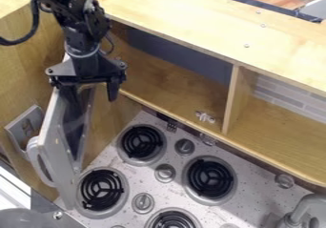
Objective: Open microwave
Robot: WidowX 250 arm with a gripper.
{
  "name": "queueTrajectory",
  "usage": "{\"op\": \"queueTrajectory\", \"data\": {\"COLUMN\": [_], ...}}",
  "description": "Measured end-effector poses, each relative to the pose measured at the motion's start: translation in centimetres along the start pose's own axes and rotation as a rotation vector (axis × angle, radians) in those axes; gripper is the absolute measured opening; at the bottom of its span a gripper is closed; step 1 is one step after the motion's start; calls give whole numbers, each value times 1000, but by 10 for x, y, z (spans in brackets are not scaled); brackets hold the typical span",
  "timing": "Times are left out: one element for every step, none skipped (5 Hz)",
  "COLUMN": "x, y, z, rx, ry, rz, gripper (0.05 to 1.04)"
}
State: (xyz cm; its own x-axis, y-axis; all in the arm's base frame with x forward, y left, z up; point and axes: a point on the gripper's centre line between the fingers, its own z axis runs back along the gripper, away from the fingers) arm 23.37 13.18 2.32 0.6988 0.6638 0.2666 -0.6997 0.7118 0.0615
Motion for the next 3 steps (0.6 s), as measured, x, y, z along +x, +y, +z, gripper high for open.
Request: {"op": "queueTrajectory", "data": {"x": [-2,4,12], "y": [-15,-42,-52], "z": [16,41,63], "rx": [-45,-81,-101], "ry": [-11,-75,-147], "rz": [-32,-110,-157], "gripper": [999,999,999]}}
